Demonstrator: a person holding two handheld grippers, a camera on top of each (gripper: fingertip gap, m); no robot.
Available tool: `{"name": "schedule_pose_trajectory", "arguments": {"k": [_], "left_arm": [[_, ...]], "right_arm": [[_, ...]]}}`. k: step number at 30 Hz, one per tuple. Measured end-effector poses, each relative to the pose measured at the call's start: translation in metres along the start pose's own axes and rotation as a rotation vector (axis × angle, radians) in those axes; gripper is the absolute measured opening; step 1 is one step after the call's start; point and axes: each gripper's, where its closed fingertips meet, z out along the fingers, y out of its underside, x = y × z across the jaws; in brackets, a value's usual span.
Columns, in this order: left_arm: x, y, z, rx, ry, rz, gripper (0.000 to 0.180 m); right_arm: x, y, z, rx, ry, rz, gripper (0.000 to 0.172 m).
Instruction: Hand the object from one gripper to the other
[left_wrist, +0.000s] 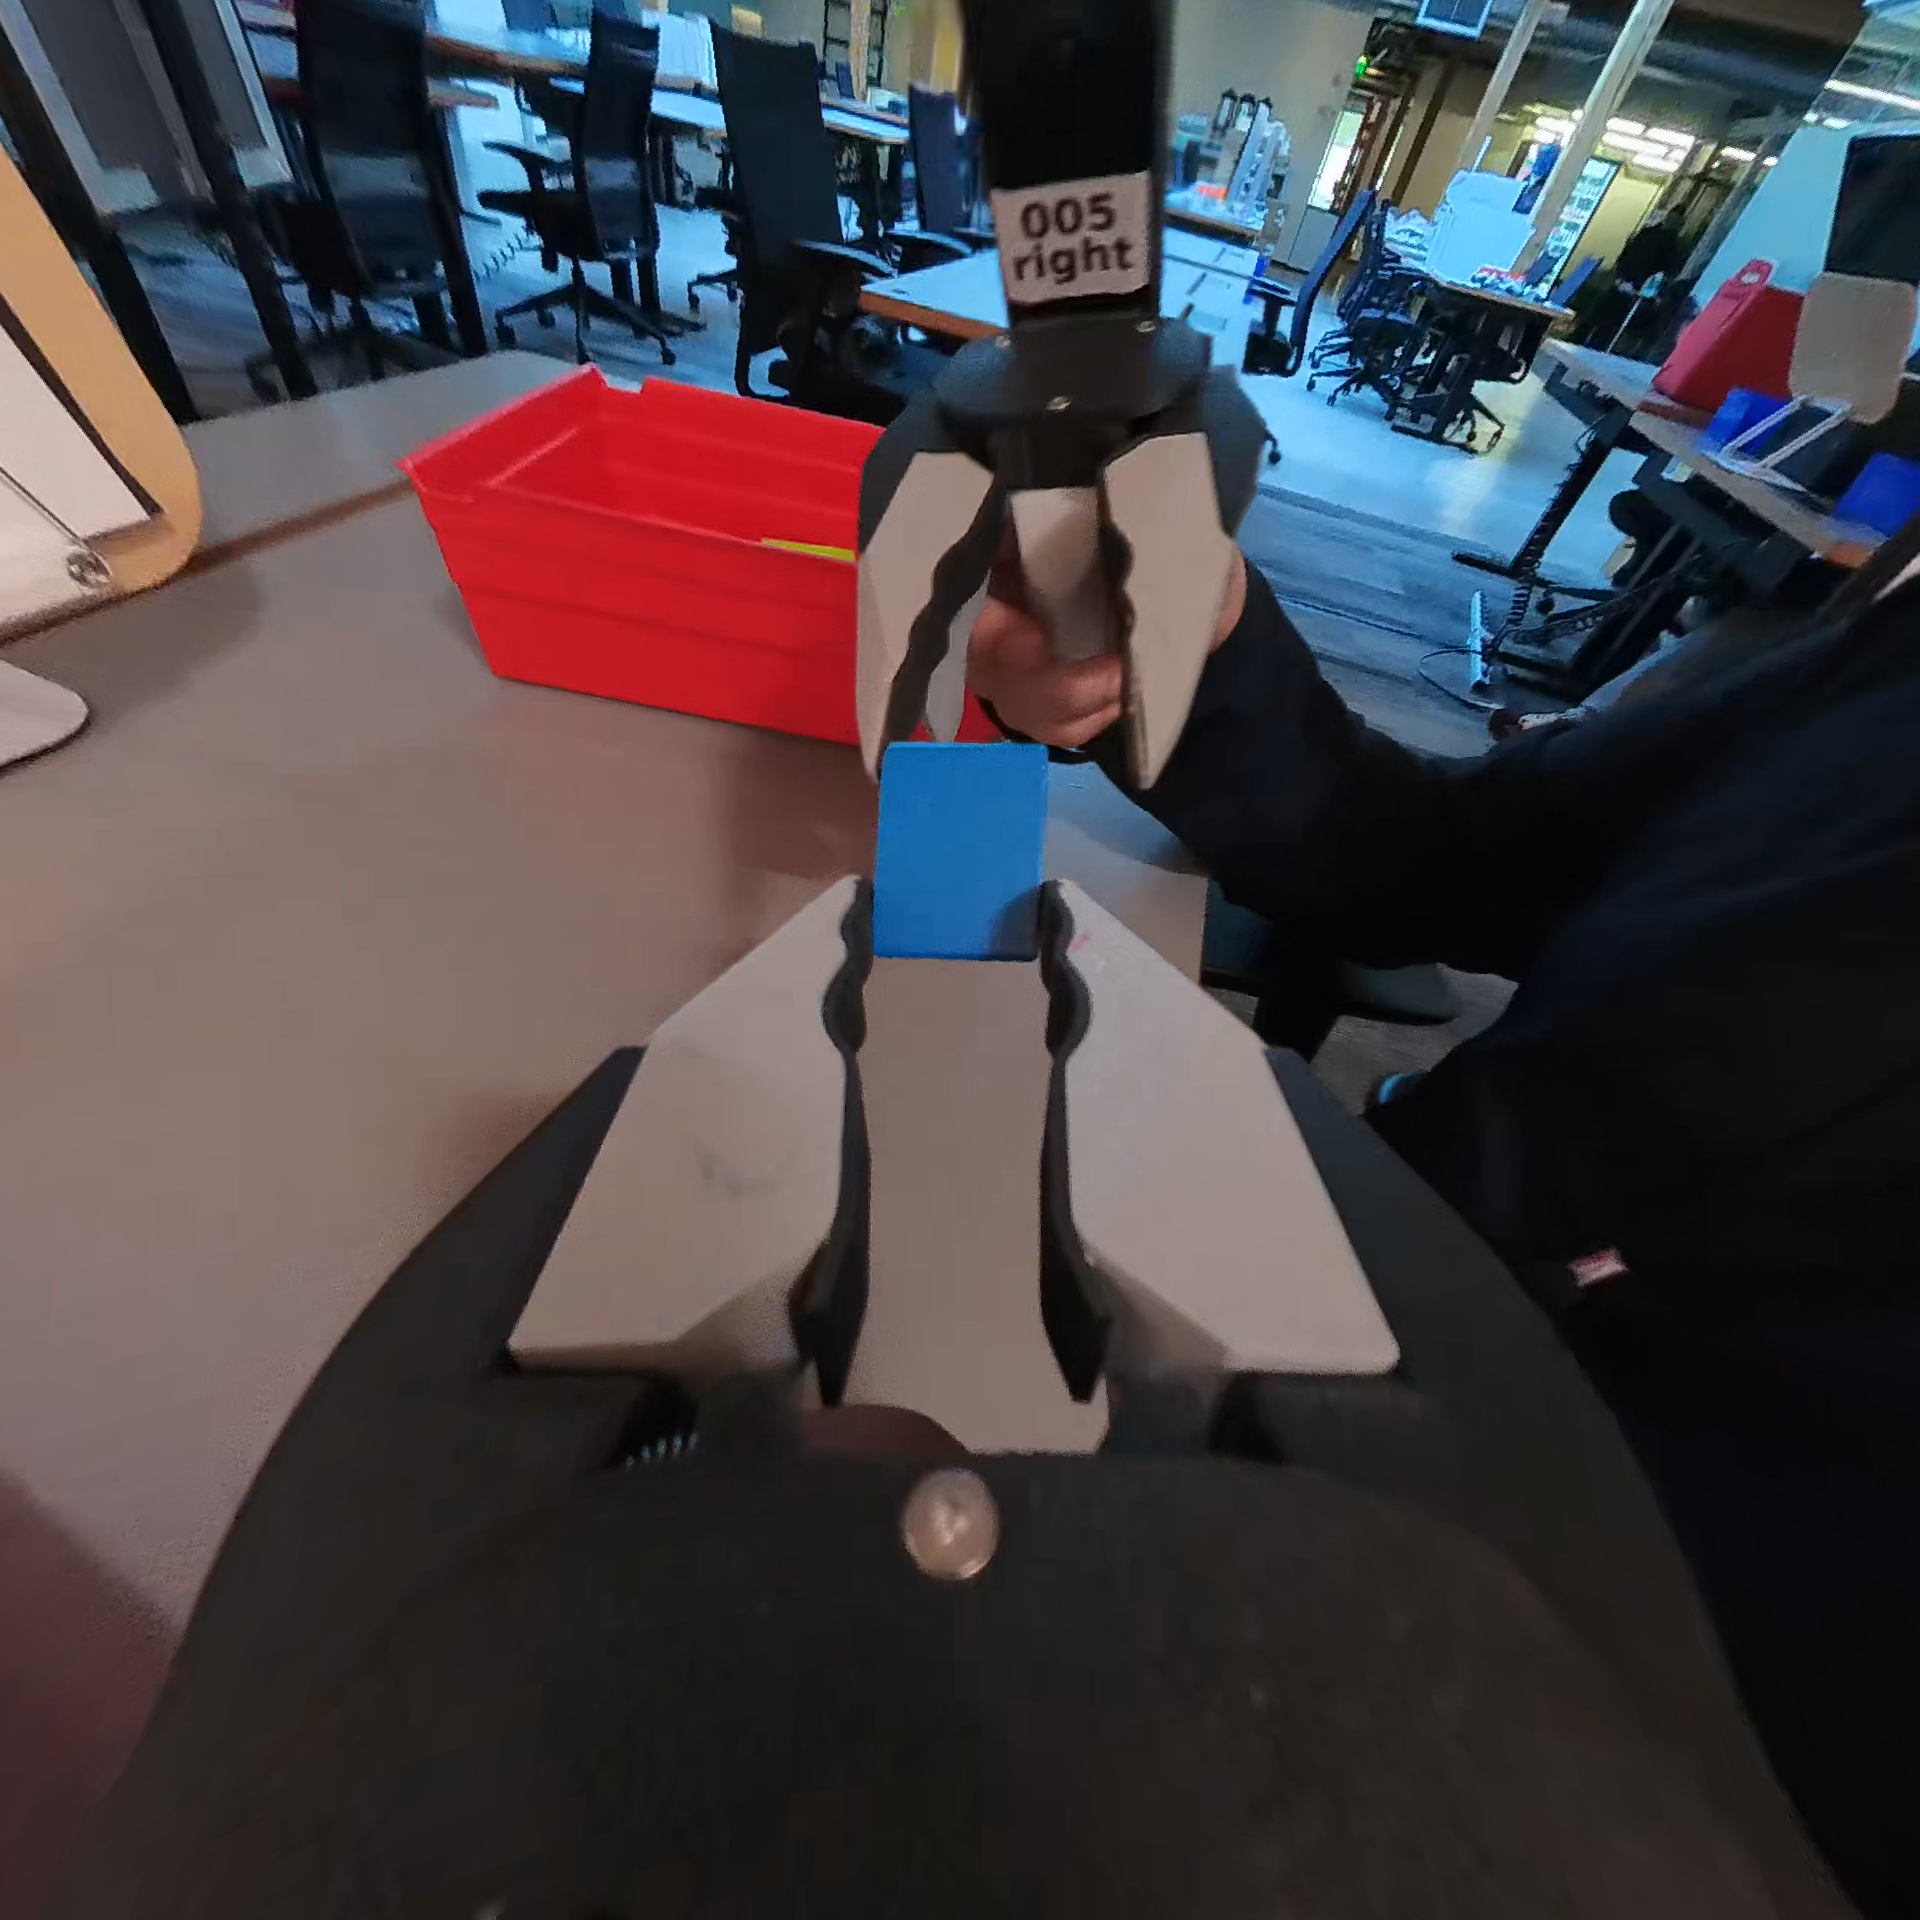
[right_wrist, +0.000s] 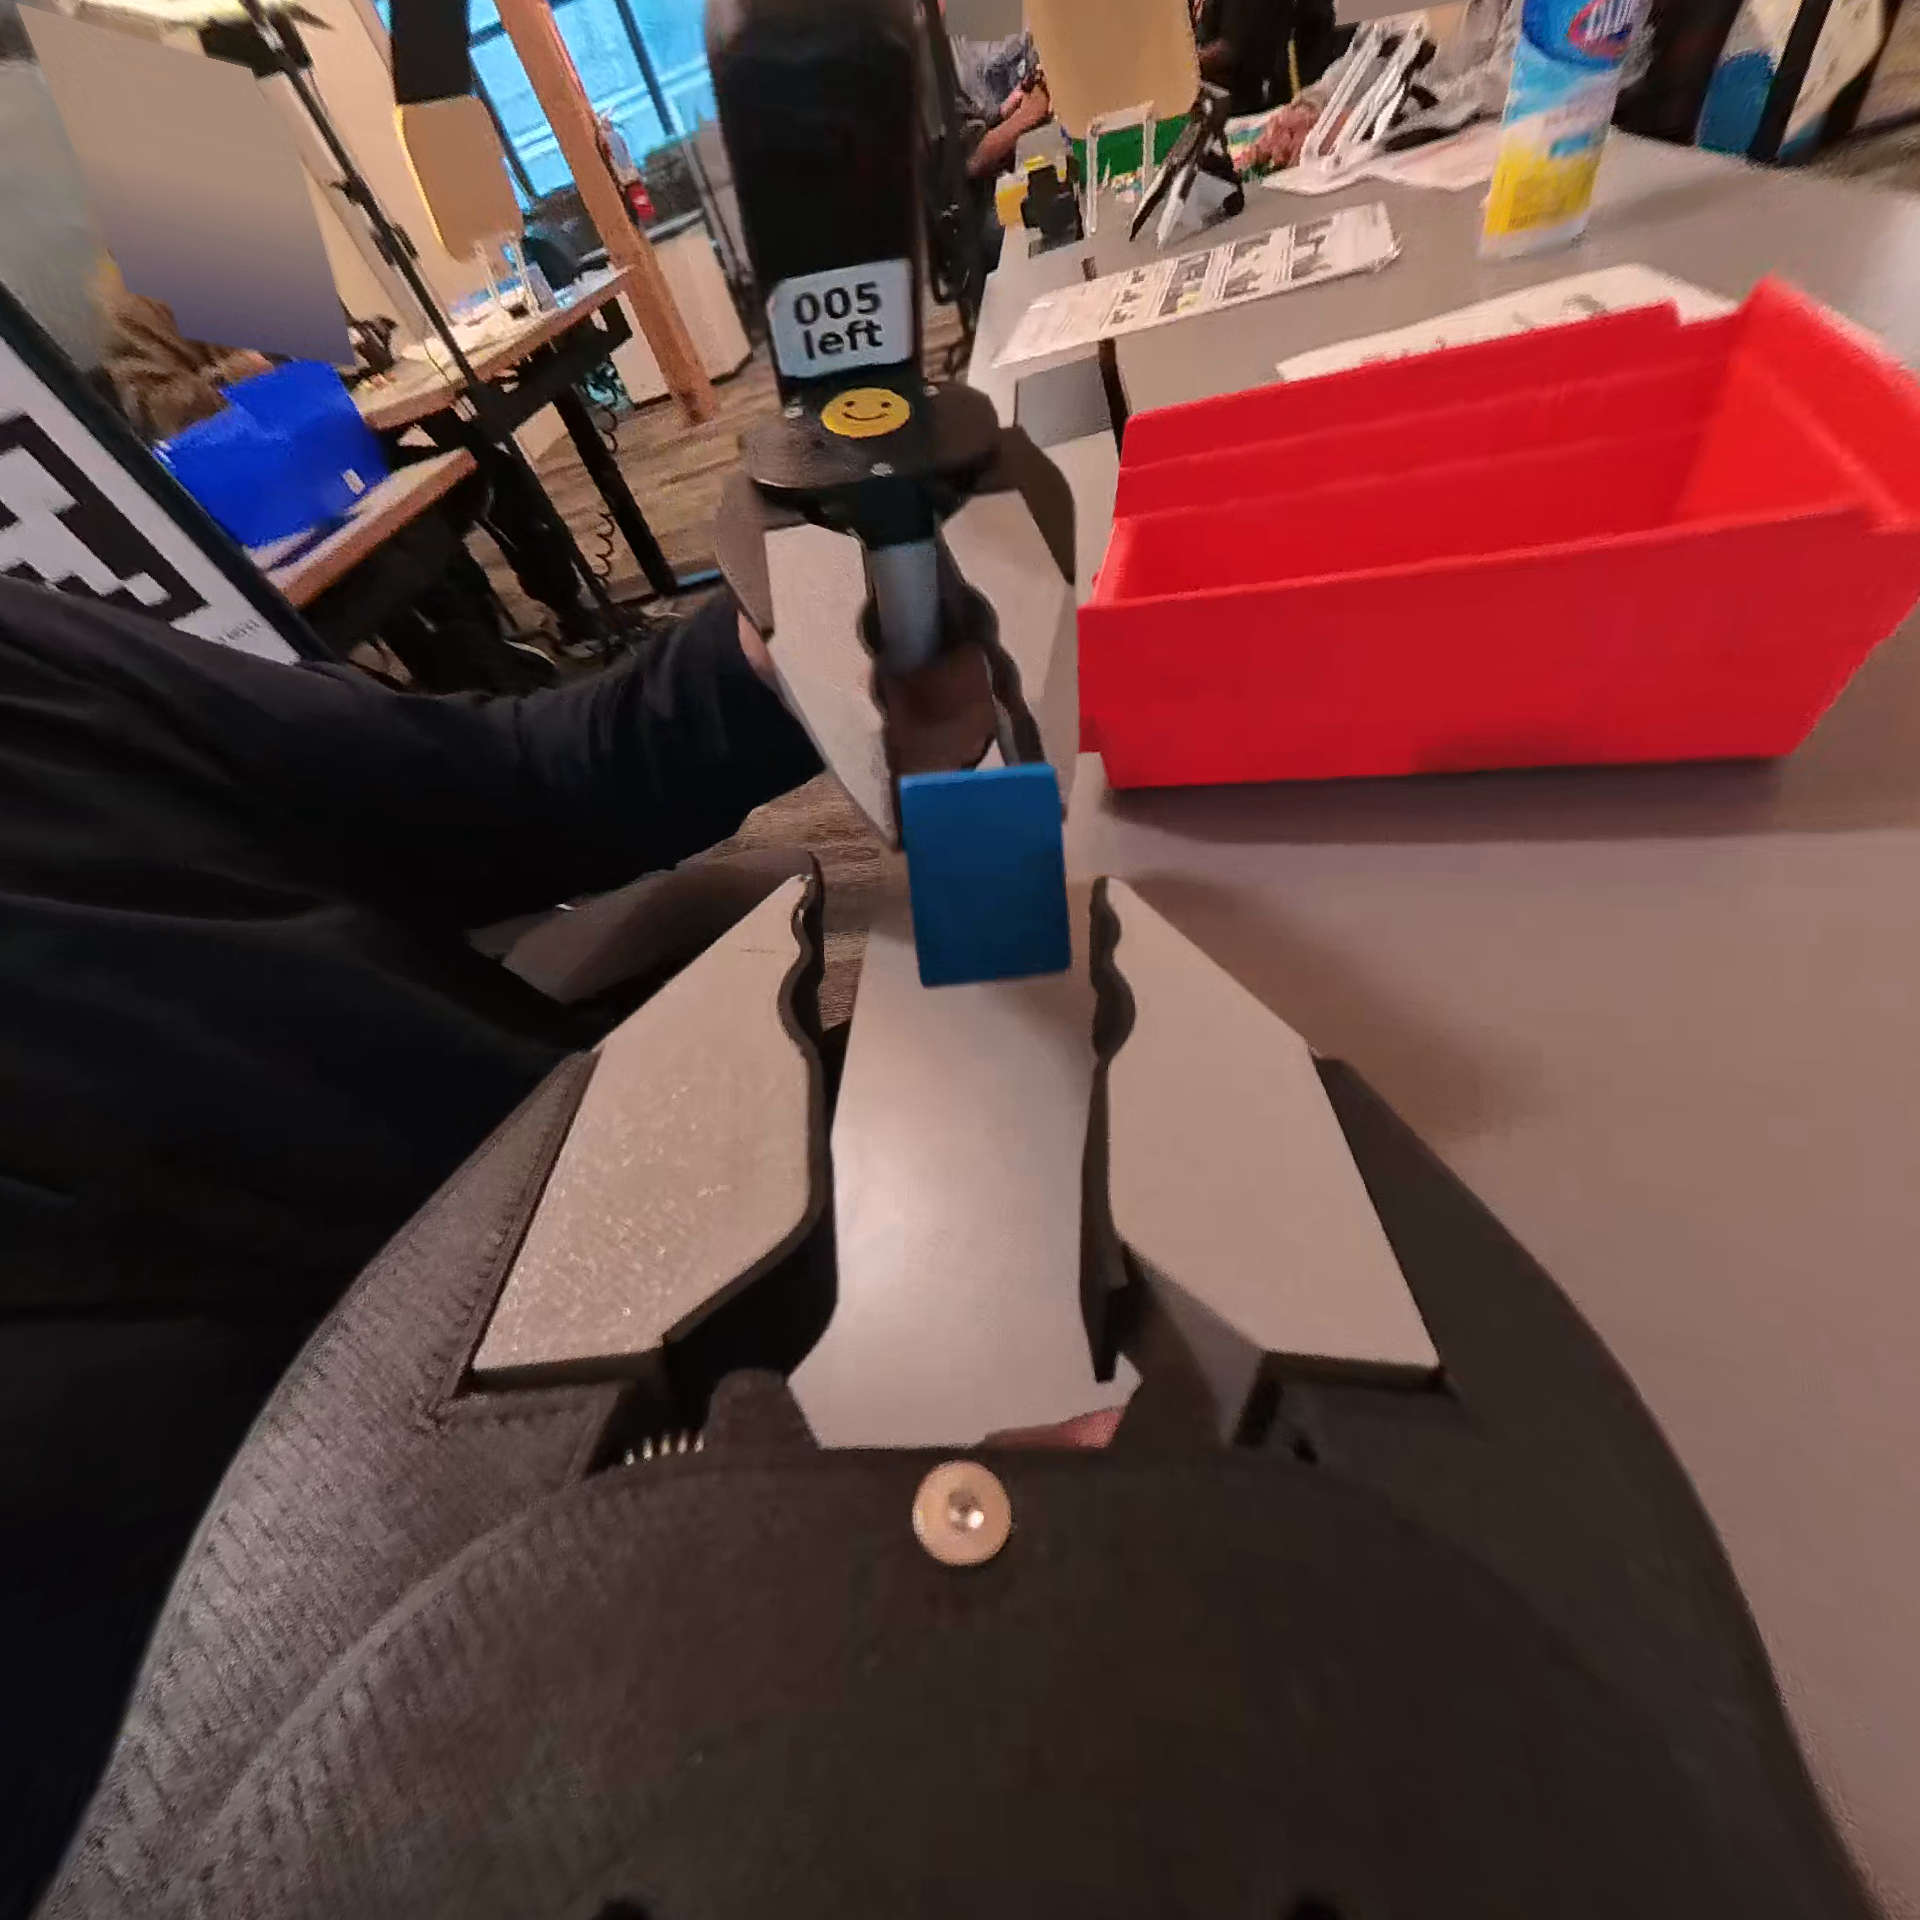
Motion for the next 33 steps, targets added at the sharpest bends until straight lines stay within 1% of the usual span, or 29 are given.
{"name": "schedule_pose_trajectory", "arguments": {"k": [2, 4, 6, 8, 10, 15, 16, 17, 18, 20, 22, 23, 24, 26, 27, 28, 31, 33], "left_arm": [[0.000, 0.002, 0.003, -0.014, -0.006, -0.004, 0.028], [0.003, 0.003, 0.005, -0.026, 0.000, 0.003, 0.028], [0.008, 0.004, 0.008, -0.029, 0.013, 0.010, 0.028], [0.009, 0.007, 0.011, -0.046, 0.018, 0.015, 0.028], [0.009, 0.010, 0.013, -0.055, 0.011, 0.027, 0.028], [0.009, 0.013, 0.013, -0.064, 0.025, -0.009, 0.028], [0.006, 0.014, 0.012, -0.073, 0.007, 0.000, 0.030], [0.002, 0.014, 0.010, -0.078, -0.022, 0.015, 0.041], [-0.001, 0.012, 0.007, -0.075, -0.052, 0.028, 0.051], [-0.004, 0.004, 0.000, -0.052, -0.091, 0.046, 0.059], [-0.006, -0.003, -0.007, -0.026, -0.118, 0.055, 0.063], [-0.007, -0.005, -0.011, -0.020, -0.133, 0.060, 0.063], [-0.009, -0.006, -0.014, -0.019, -0.151, 0.068, 0.063], [-0.017, -0.006, -0.020, -0.034, -0.197, 0.090, 0.059], [-0.020, -0.004, -0.023, -0.055, -0.215, 0.100, 0.059], [-0.022, -0.005, -0.025, -0.065, -0.231, 0.107, 0.058], [-0.022, -0.017, -0.027, -0.007, -0.228, 0.108, 0.054], [-0.023, -0.022, -0.026, 0.019, -0.230, 0.093, 0.054]], "right_arm": [[0.001, -0.001, 0.005, -0.006, 0.054, -0.049, 0.046], [0.007, 0.002, 0.008, -0.028, 0.108, -0.072, 0.037], [0.003, 0.003, 0.012, -0.030, 0.087, -0.068, 0.036], [-0.001, 0.002, 0.015, -0.022, 0.053, -0.051, 0.031], [-0.001, 0.005, 0.016, -0.037, 0.047, -0.046, 0.031], [0.000, 0.009, 0.016, -0.073, 0.060, -0.048, 0.030], [0.002, 0.009, 0.013, -0.080, 0.087, -0.063, 0.030], [0.005, 0.007, 0.008, -0.084, 0.121, -0.080, 0.030], [0.008, 0.004, -0.001, -0.082, 0.160, -0.095, 0.030], [0.020, -0.005, -0.032, -0.061, 0.270, -0.110, 0.030], [0.038, -0.009, -0.078, -0.044, 0.424, -0.105, 0.030], [0.049, -0.003, -0.106, -0.051, 0.513, -0.090, 0.030], [0.062, 0.007, -0.136, -0.072, 0.614, -0.063, 0.030], [0.088, 0.040, -0.200, -0.151, 0.819, 0.027, 0.030], [0.096, 0.058, -0.227, -0.195, 0.886, 0.076, 0.030], [0.101, 0.076, -0.247, -0.234, 0.916, 0.128, 0.030], [0.111, 0.124, -0.282, -0.367, 0.966, 0.268, 0.030], [0.119, 0.147, -0.292, -0.457, 0.992, 0.316, 0.030]]}}
